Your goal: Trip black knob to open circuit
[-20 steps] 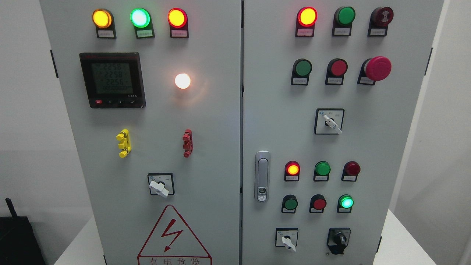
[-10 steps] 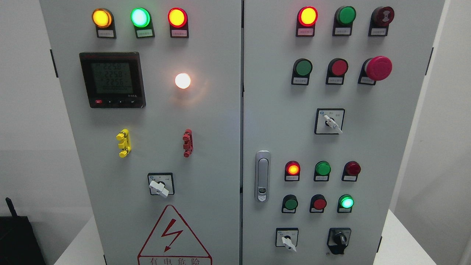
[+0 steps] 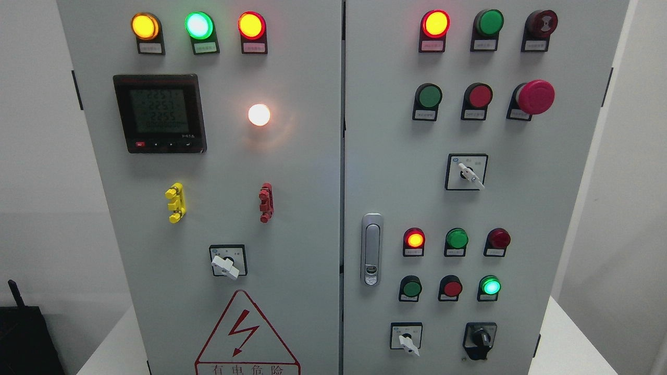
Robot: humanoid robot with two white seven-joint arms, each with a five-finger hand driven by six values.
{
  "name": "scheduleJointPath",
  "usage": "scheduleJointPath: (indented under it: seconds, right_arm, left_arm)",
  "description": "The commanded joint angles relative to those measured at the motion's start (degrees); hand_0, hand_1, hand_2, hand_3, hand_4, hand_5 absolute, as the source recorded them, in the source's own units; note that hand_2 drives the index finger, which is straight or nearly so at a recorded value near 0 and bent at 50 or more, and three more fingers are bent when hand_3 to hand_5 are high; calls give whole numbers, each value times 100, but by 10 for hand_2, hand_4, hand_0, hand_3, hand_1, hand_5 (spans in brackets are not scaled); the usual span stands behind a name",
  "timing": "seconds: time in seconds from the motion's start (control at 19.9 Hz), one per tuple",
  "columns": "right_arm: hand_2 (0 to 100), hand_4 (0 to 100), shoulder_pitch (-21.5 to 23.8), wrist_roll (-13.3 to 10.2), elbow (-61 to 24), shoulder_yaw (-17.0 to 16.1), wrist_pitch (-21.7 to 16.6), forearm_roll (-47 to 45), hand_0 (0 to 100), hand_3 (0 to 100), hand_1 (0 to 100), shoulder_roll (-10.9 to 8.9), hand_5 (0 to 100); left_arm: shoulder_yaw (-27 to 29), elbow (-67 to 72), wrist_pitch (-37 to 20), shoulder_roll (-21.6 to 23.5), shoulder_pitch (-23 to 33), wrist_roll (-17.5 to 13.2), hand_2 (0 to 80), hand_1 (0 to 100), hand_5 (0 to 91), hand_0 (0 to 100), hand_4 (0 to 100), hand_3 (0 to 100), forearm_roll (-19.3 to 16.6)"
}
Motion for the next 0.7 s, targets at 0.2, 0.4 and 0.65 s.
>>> scheduleJointPath:
  seconds: [0.2, 0.4, 0.65]
  right_arm:
    - [0, 0, -18, 26, -164, 22, -78, -15, 31, 0, 0, 18, 0]
    - [0, 0, -35, 26, -156, 22, -78, -15, 30, 0, 0, 9, 0]
    - [0, 0, -35, 26, -156, 22, -78, -15, 32, 0, 0, 17, 0]
  left_arm:
    - [5, 7, 7, -5, -2, 2, 0, 389, 0, 120, 0, 0, 14]
    - [5, 7, 7, -5, -2, 2, 0, 389, 0, 120, 0, 0, 14]
    - [5, 7, 7, -5, -2, 2, 0, 389, 0, 120, 0, 0, 14]
